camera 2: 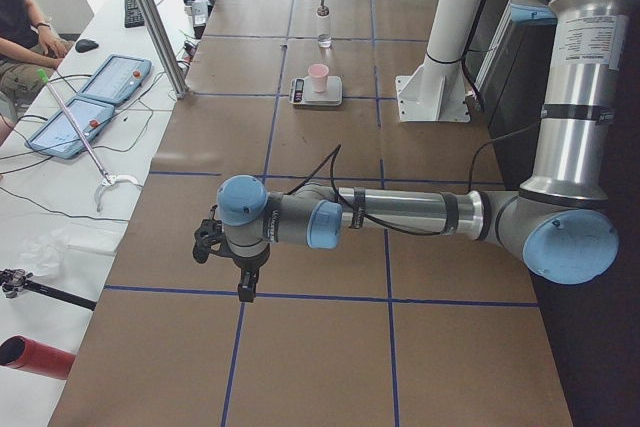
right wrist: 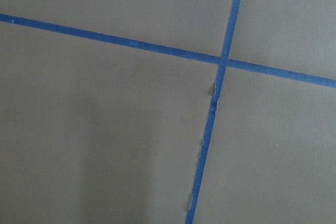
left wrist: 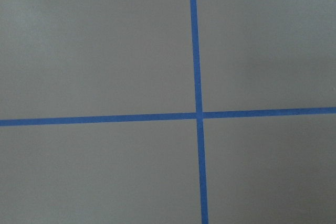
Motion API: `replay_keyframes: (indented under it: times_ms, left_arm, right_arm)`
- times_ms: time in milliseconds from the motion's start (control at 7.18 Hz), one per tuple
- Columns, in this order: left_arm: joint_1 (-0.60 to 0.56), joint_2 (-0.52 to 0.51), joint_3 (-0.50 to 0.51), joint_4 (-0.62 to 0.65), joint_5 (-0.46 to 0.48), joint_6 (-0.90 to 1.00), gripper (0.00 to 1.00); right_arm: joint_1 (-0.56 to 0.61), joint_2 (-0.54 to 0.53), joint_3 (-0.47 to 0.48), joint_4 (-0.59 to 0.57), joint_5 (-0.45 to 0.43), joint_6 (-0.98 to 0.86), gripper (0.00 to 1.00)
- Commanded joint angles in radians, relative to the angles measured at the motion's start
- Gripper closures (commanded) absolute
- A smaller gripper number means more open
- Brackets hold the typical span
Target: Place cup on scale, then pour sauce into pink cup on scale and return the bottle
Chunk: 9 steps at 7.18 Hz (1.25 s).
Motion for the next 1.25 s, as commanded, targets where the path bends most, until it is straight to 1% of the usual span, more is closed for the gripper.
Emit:
replay_keyframes:
  times_ms: [0, 139, 279, 418, 557, 696, 836, 975, 1114]
  left_arm:
    - [-0.009, 0.064, -0.047, -0.03, -0.045, 0.041, 0.0]
    - [-0.003, 0.055, -0.016, -0.03, -0.037, 0.038, 0.0]
    - [-0.003, 0.024, 0.039, -0.051, -0.043, 0.035, 0.0]
    - [-0.003, 0.021, 0.014, -0.051, -0.036, 0.036, 0.0]
    - [0.0, 0.039, 0.018, -0.05, -0.022, 0.033, 0.0]
    - [0.0, 0.03, 0.009, -0.047, -0.017, 0.033, 0.0]
    - [-0.001, 0.021, -0.014, 0.008, -0.017, 0.033, 0.0]
    - [-0.001, 0.021, -0.065, 0.072, -0.017, 0.033, 0.0]
    - [-0.001, 0.021, -0.08, 0.103, -0.017, 0.041, 0.0]
  right_arm:
    - [0.003, -0.007, 0.003, -0.001, 0.008, 0.001, 0.0]
    - [0.003, -0.003, 0.013, -0.001, -0.006, -0.001, 0.0]
    - [-0.003, 0.005, 0.012, -0.004, -0.007, -0.001, 0.0]
    - [-0.002, 0.033, 0.01, -0.008, -0.009, -0.001, 0.0]
    - [-0.003, 0.039, 0.007, -0.008, -0.053, -0.002, 0.0]
    - [-0.002, 0.04, 0.013, -0.02, -0.066, -0.001, 0.0]
    - [0.0, 0.048, 0.015, -0.046, -0.064, -0.001, 0.0]
    - [0.006, 0.039, 0.016, -0.051, -0.061, -0.001, 0.0]
    - [0.007, 0.031, 0.022, -0.054, -0.055, -0.001, 0.0]
